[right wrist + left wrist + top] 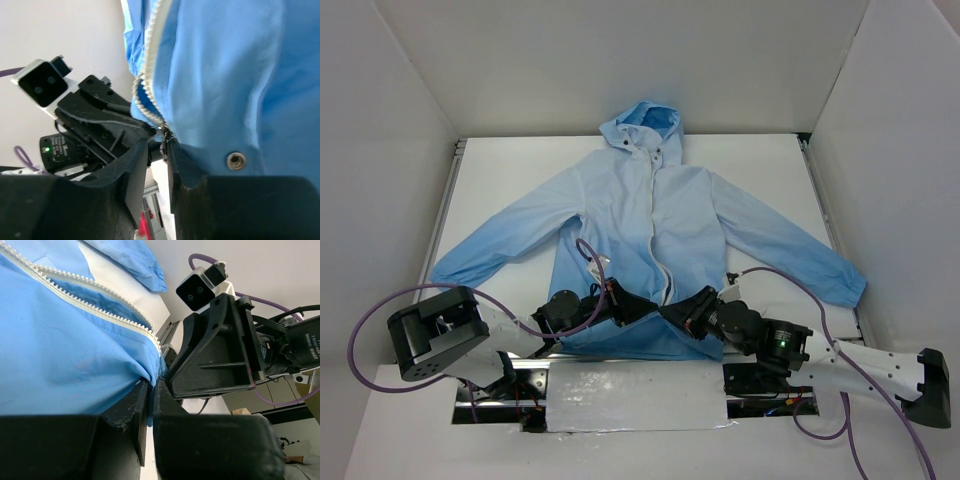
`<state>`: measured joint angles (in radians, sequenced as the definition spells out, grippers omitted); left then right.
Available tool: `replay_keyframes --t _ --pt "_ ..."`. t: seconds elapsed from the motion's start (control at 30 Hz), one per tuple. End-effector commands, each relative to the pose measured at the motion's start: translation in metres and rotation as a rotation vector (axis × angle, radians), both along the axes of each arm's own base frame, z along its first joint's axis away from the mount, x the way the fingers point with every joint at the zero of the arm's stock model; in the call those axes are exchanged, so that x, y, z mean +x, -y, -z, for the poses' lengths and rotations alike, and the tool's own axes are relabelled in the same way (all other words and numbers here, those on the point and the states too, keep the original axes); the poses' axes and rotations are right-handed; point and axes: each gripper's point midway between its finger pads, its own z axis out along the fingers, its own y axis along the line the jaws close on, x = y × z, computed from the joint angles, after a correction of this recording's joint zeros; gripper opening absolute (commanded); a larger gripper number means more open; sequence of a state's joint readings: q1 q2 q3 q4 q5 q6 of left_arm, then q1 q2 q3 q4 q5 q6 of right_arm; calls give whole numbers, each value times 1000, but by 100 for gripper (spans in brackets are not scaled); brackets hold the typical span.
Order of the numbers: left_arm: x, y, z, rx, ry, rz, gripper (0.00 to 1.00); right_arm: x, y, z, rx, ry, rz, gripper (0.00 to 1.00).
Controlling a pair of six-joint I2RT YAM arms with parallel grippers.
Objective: Zip up the jacket
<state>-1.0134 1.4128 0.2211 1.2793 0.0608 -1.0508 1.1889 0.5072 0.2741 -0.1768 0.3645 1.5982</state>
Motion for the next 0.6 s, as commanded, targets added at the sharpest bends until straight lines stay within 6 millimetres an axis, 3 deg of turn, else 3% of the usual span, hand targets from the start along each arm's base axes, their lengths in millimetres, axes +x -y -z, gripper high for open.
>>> replay_keyframes --t 0.0,0.23,0.3,0.57 --pt "-18 -15 -134 -461 299 29 0 6 2 -3 17 29 34 27" --pt "-19 -15 -134 -463 303 35 0 6 5 2 17 23 45 10" --pt "-20 -15 -135 -465 306 36 0 7 6 3 13 21 48 1" --pt "-19 -14 -131 -455 295 37 0 9 7 -5 22 65 46 0"
